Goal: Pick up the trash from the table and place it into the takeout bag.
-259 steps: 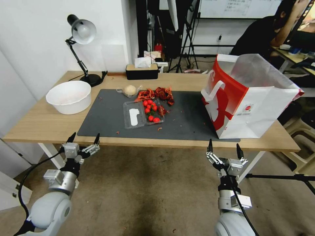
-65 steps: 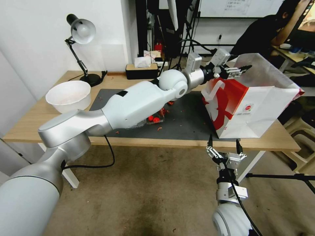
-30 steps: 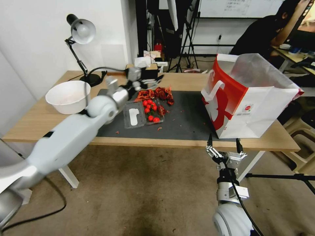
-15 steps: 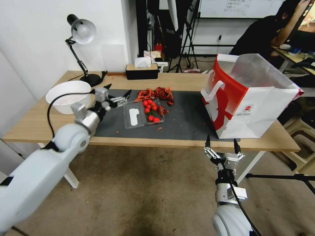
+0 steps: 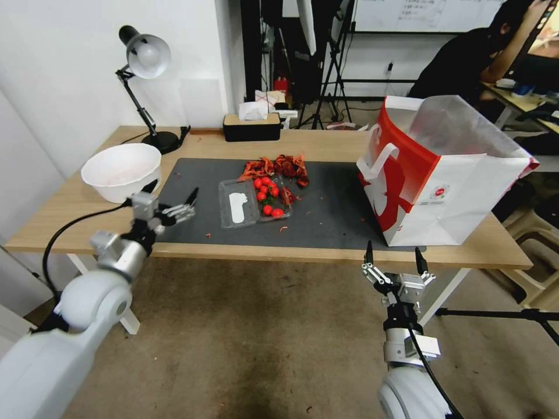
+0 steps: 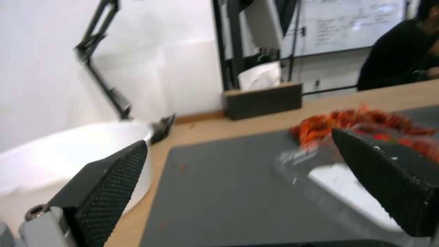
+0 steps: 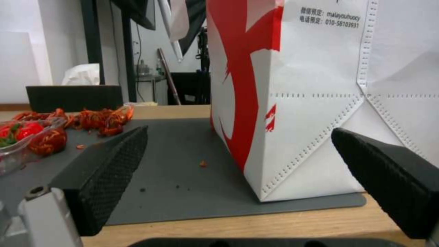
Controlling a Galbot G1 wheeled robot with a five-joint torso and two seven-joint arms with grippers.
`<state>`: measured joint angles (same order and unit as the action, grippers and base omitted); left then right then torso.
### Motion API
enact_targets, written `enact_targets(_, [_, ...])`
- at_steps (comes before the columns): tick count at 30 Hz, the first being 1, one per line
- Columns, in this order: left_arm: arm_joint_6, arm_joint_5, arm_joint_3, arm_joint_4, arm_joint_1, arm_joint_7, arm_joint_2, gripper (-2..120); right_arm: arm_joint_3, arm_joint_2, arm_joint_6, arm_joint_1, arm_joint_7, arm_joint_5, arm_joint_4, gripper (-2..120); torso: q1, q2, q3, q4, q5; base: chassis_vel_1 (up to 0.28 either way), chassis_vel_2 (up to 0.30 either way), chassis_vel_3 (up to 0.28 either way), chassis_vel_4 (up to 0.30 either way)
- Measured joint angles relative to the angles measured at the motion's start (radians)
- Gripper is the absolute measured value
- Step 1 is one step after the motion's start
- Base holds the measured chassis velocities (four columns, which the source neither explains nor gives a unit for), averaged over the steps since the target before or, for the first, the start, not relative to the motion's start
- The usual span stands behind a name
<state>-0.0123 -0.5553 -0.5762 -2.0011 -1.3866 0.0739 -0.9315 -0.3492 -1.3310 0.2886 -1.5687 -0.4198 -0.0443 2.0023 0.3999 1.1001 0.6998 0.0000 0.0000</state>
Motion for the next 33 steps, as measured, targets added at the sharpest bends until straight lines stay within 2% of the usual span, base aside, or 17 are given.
enact_targets(8, [-0.044,0.061,-0.077,-0.031,-0.171,0.037,-0.078,100,0.005,0.000,0.000,-0.006,0.001,0.000,0.001,100,0.000,0.000,0.000,0.0001,0.0000,0.000,0.000,0.000,0.000])
enact_targets(13, [-0.076,0.088,-0.090,-0.031,-0.223,0.046,-0.118,100,0.007,0.002,0.000,-0.010,0.003,0.000,0.002,100,0.000,0.000,0.000,0.0000,0.0000,0.000,0.000,0.000,0.000])
enact_targets(21, [-0.118,0.110,-0.079,-0.021,-0.249,0.044,-0.147,100,0.008,0.003,0.001,-0.015,0.004,-0.003,0.002,100,0.000,0.000,0.000,0.0000,0.0000,0.000,0.000,0.000,0.000])
enact_targets(33, [-0.160,0.142,-0.058,-0.001,-0.237,0.022,-0.149,100,0.019,-0.003,0.017,-0.021,0.031,-0.019,-0.023,100,0.000,0.000,0.000,0.0000,0.0001,0.000,0.000,0.000,0.000])
